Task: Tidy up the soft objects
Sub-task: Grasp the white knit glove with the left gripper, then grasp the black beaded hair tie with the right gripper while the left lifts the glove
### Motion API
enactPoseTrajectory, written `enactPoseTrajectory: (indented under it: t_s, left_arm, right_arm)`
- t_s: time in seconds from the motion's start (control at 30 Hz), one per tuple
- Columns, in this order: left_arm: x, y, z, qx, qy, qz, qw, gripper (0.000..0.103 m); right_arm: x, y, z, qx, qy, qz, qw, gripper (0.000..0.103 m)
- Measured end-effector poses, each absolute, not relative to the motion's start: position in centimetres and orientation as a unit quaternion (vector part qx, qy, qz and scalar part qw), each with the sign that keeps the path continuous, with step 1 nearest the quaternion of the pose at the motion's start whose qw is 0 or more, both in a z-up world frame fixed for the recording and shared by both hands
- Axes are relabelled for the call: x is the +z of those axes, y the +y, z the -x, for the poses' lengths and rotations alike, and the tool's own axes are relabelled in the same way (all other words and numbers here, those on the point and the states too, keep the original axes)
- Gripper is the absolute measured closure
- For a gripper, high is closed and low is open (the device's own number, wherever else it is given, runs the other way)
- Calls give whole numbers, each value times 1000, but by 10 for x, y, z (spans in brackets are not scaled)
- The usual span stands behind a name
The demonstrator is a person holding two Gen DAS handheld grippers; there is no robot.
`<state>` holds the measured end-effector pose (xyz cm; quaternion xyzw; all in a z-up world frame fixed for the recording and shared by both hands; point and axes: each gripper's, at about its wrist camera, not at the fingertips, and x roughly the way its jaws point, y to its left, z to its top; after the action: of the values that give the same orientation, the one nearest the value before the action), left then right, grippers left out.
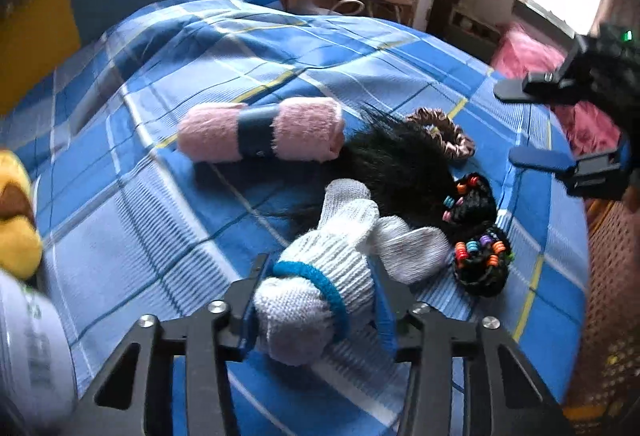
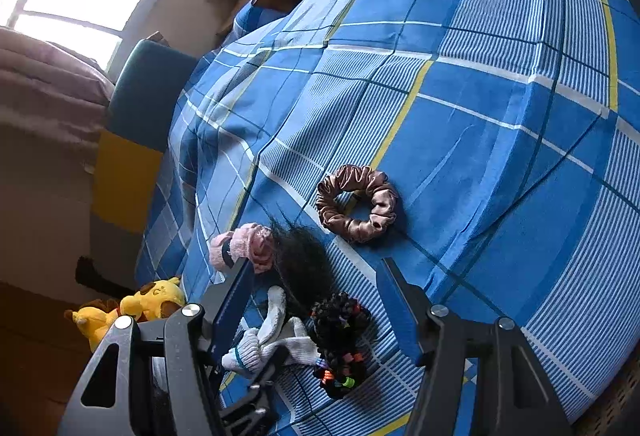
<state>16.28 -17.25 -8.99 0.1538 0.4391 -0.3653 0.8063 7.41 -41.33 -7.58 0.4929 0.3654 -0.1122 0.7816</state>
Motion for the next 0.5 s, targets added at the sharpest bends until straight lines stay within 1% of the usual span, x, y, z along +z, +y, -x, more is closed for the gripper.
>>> enactPoseTrajectory:
  t_s: [0.13,0.2,0.3,0.43,0.5]
  left_arm:
    - [-79,-141,-144,-339,436,-119,825,59]
    - [-76,-122,-130,-316,434,-107,837,59]
    - [-73,-99,-112,-287,434,-99,848,59]
    - [-78,-70,-81,-251,429,-109,861,58]
    - [-90,-60,-75,-241,447,-98,856,56]
  right_arm:
    - [-78,-417,-71,-122,361,-500,777,39]
    - [-79,-418,-70,-126,363,-501,775,43]
    - [-79,-415,-74,-126,373,-490,778,43]
    - [-83,-401,-88,-98,408,-469,778,43]
    - [-85,-390,-98,-82,433,-445,780,43]
